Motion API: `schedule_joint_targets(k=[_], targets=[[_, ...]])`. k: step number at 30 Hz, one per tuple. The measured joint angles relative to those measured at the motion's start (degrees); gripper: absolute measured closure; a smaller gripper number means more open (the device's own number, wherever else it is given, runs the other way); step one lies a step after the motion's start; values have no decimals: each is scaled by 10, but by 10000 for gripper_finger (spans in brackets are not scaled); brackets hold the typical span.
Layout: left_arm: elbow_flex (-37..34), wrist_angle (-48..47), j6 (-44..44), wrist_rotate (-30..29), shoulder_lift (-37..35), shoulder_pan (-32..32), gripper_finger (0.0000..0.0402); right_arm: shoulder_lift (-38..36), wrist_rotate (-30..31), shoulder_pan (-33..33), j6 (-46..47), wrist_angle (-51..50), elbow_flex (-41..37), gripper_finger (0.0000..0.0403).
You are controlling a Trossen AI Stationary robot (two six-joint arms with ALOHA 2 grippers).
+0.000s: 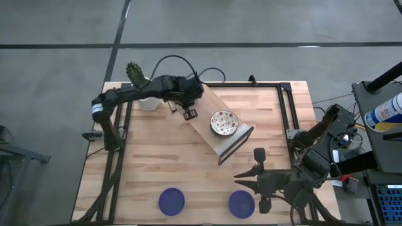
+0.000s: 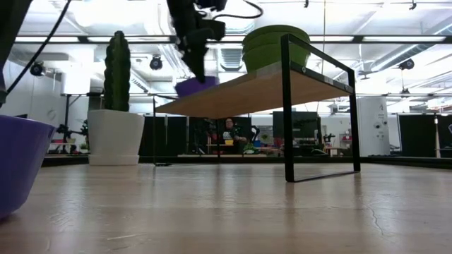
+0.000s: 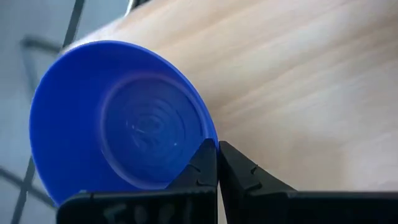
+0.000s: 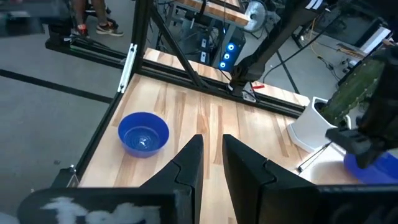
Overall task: Pick & Place Mini bowls
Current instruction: Put the top blue bowl on the shelf, then stack the left blue bowl on the other blue bowl on the shelf
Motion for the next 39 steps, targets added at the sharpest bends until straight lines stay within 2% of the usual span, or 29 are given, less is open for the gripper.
schedule_joint_targets(k=[13, 22, 30, 33, 39], targets=[[3, 12, 46, 8, 31, 1, 399, 0, 0, 0, -3, -1, -3, 346], [9, 11, 32, 13, 30, -1, 367, 0, 0, 0, -1, -1, -10, 346], [51, -45, 7, 12, 30, -7, 347, 0, 0, 1, 2, -2, -13, 346], [79, -102, -13, 37, 29, -13, 346, 0, 0, 1, 2, -2, -13, 346], [101, -205, -67, 126, 19, -61, 346, 0, 0, 1, 2, -4, -13, 346]])
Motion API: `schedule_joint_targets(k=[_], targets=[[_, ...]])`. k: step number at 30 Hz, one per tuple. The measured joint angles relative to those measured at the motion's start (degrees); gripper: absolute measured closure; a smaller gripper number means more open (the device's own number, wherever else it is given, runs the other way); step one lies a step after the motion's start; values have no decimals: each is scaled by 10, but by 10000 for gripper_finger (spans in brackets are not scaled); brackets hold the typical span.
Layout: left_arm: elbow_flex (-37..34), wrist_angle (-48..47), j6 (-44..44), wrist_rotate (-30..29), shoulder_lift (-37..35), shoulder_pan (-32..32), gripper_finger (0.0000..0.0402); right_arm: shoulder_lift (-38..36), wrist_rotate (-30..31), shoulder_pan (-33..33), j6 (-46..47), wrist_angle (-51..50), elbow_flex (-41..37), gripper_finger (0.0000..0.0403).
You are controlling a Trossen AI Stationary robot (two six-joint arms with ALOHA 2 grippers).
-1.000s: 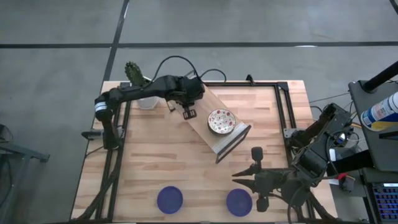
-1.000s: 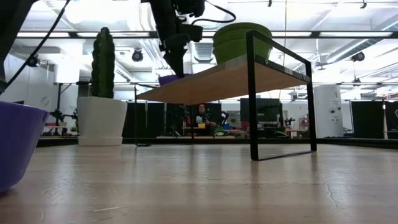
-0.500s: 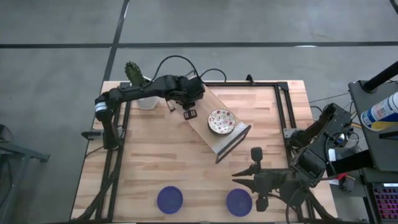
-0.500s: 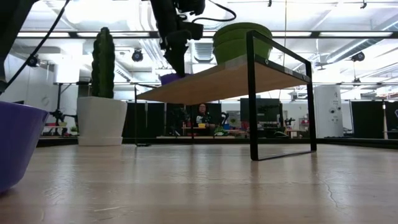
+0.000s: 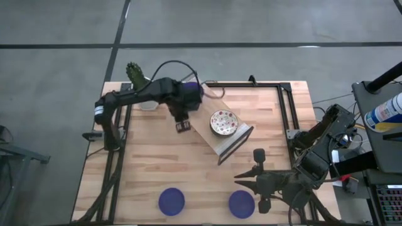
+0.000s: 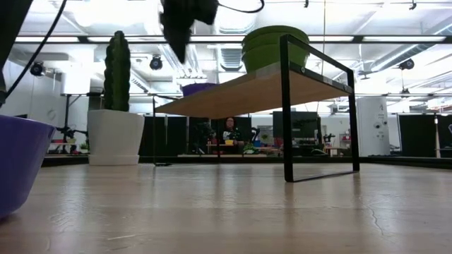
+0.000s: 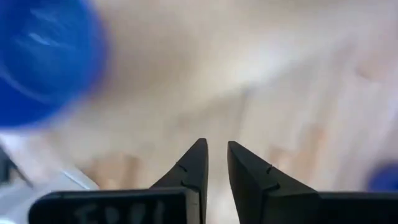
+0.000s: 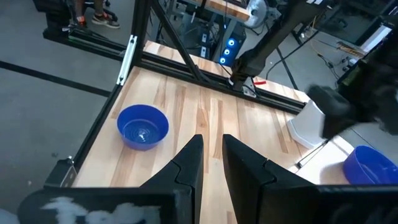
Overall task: Pick & Place Mini bowls
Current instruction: Stack the left blue bowl on the other blue bowl on the shelf
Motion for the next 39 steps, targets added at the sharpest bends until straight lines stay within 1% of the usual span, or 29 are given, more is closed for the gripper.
schedule_joint_targets(k=[3, 6, 14, 19, 22, 25, 29, 31, 35, 39], targets=[[-6, -41, -38, 9, -14, -46, 346, 0, 0, 0, 0, -1, 0, 346], [-16, -45, -78, 10, -26, -112, 346, 0, 0, 0, -2, -1, 0, 346], [-27, -14, -201, 8, -28, -306, 346, 0, 0, 0, 0, -1, -2, 346], [-63, 18, -272, -13, -28, -410, 346, 0, -2, 0, 2, 0, -2, 346], [-95, 63, -320, -35, -28, -457, 346, 0, -9, 0, 2, 0, -3, 346], [-129, 85, -358, -41, -27, -491, 346, 0, -9, 0, 3, 0, -3, 346], [-182, 117, -393, -65, -27, -512, 346, 0, -11, 0, 16, 0, -6, 346], [-212, 154, -409, -70, -27, -512, 343, 0, -11, 0, 17, 0, -7, 346], [-266, 252, -414, -56, -26, -507, 325, 0, -11, 0, 24, 0, -7, 346], [-294, 247, -414, -49, -26, -493, 313, 0, -11, 0, 28, 1, -7, 346]])
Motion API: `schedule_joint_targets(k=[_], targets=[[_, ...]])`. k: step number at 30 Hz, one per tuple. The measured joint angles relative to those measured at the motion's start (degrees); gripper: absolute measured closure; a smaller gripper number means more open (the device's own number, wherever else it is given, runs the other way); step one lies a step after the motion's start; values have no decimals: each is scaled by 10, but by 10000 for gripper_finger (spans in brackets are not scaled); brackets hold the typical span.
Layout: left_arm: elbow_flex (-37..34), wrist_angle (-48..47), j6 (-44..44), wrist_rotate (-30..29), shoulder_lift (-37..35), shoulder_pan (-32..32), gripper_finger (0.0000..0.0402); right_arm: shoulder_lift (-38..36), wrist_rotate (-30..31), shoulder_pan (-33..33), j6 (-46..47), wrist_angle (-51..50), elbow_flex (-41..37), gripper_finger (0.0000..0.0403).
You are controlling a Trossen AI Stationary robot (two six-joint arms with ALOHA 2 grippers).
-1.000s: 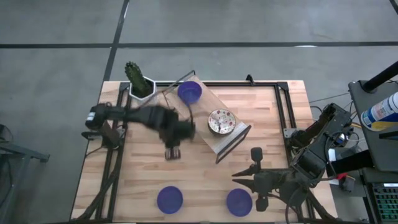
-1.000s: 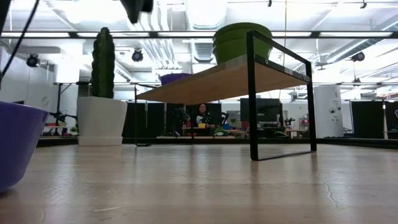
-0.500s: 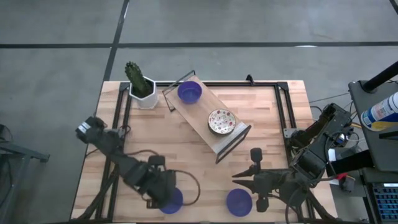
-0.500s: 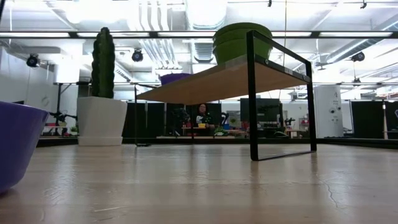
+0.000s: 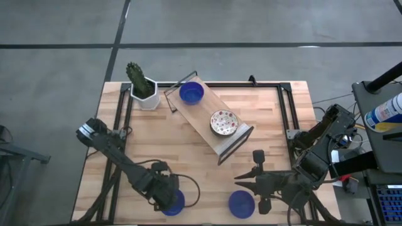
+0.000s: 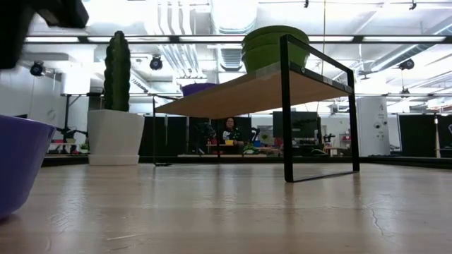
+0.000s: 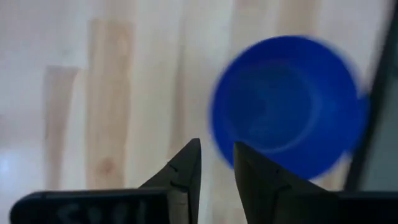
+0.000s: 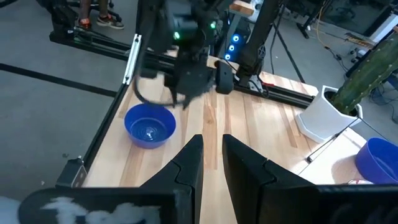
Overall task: Pick & Place Mini bowls
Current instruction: Stack the left blue bowl on the other blue bowl on the shelf
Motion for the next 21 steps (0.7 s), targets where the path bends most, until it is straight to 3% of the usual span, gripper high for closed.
schedule_joint_targets(k=[11, 21], targets=[[-86, 80, 8, 21, 0, 16, 312, 0, 0, 0, -2, -1, 0, 346], [-107, 149, 12, 51, 0, 17, 312, 0, 0, 0, 0, -1, 0, 346]])
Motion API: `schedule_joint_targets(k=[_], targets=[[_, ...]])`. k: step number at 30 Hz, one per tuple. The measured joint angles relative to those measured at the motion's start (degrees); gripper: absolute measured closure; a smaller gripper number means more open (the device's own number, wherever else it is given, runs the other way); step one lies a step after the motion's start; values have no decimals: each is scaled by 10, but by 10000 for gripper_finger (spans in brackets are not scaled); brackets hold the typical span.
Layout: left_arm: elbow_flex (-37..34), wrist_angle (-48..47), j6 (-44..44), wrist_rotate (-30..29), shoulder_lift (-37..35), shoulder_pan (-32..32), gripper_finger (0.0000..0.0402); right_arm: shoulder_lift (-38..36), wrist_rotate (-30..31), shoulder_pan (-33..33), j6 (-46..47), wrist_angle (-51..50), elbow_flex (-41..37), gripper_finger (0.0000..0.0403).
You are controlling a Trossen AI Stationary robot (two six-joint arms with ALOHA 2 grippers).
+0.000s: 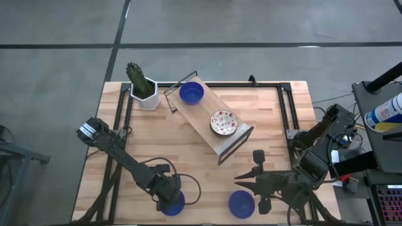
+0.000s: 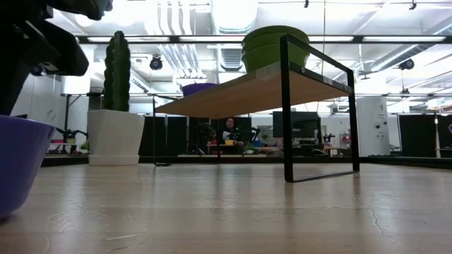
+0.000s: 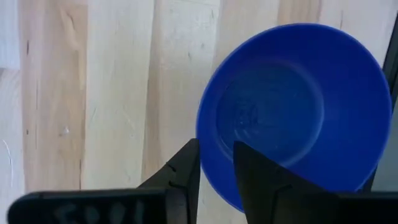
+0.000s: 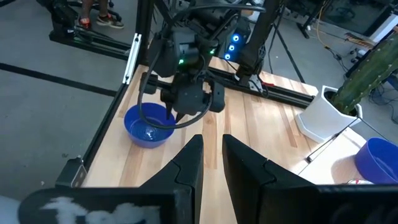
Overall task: Pick & Place Mini bowls
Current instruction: Stack the left blue bowl on the other blue bowl on the shelf
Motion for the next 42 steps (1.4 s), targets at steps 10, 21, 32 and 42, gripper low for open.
schedule_joint_targets(k=[10, 21, 32, 42], targets=[[-13, 6, 5, -30, 2, 9, 312, 0, 0, 0, 0, 0, -1, 346], [-55, 66, 24, 5, 7, 11, 313, 0, 0, 0, 2, 0, -7, 346], [-52, 65, 98, 12, 7, 27, 396, 0, 0, 0, 5, 0, -8, 346], [-10, -19, 123, -3, -49, 52, 400, 0, -7, 1, 2, 0, -8, 346]])
